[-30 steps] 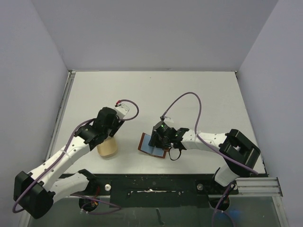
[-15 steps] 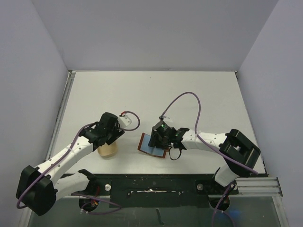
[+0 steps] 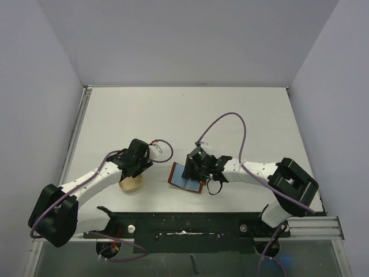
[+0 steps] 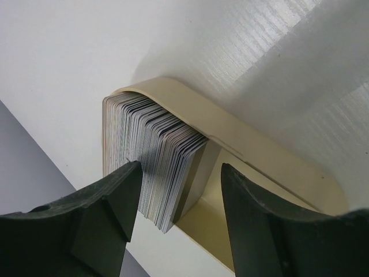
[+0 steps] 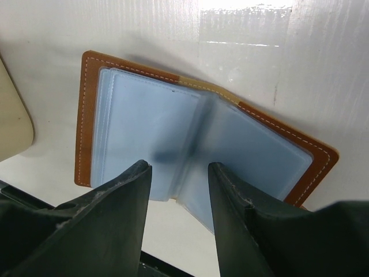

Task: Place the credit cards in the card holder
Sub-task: Pick up the credit card from the storage box.

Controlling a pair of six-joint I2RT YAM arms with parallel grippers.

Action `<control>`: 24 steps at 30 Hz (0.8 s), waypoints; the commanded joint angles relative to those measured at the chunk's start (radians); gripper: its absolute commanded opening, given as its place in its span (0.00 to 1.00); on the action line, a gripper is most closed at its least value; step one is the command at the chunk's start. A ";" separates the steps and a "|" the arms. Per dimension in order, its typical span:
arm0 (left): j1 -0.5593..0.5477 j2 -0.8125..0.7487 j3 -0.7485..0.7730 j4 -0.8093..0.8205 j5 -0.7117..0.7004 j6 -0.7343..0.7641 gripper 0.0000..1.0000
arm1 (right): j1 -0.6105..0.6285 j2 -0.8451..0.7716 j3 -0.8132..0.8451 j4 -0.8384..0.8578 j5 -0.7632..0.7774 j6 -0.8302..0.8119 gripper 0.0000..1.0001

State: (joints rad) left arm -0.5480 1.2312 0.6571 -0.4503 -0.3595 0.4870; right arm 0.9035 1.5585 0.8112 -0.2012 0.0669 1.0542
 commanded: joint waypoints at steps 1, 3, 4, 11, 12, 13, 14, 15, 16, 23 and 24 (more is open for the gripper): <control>0.000 0.009 0.004 0.112 -0.062 0.032 0.55 | -0.006 -0.057 -0.015 0.034 0.002 -0.003 0.45; -0.001 0.015 0.004 0.126 -0.076 0.038 0.54 | -0.006 -0.062 -0.015 0.033 0.002 -0.005 0.45; -0.001 0.018 0.004 0.126 -0.079 0.040 0.54 | -0.007 -0.065 -0.016 0.031 0.003 -0.005 0.45; -0.003 0.022 0.019 0.088 -0.101 0.043 0.46 | -0.008 -0.082 -0.035 0.038 0.004 -0.003 0.45; -0.003 0.020 0.022 0.082 -0.099 0.043 0.44 | -0.008 -0.082 -0.034 0.039 0.004 -0.003 0.45; -0.003 0.018 0.025 0.078 -0.098 0.041 0.43 | -0.008 -0.081 -0.034 0.040 0.002 -0.005 0.45; -0.004 0.018 0.027 0.073 -0.100 0.040 0.42 | -0.008 -0.081 -0.032 0.040 0.001 -0.006 0.45; -0.006 0.017 0.028 0.066 -0.106 0.041 0.42 | -0.008 -0.083 -0.032 0.039 0.001 -0.006 0.45; -0.007 0.017 0.032 0.061 -0.112 0.040 0.41 | -0.008 -0.084 -0.033 0.040 0.002 -0.006 0.45; -0.018 0.018 0.055 0.042 -0.121 0.042 0.39 | -0.008 -0.086 -0.038 0.045 0.002 -0.004 0.45; -0.020 0.020 0.059 0.037 -0.120 0.041 0.39 | -0.008 -0.086 -0.038 0.046 0.001 -0.002 0.45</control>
State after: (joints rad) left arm -0.5617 1.2556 0.6571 -0.4187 -0.4446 0.5137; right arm 0.9024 1.5143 0.7761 -0.1947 0.0666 1.0542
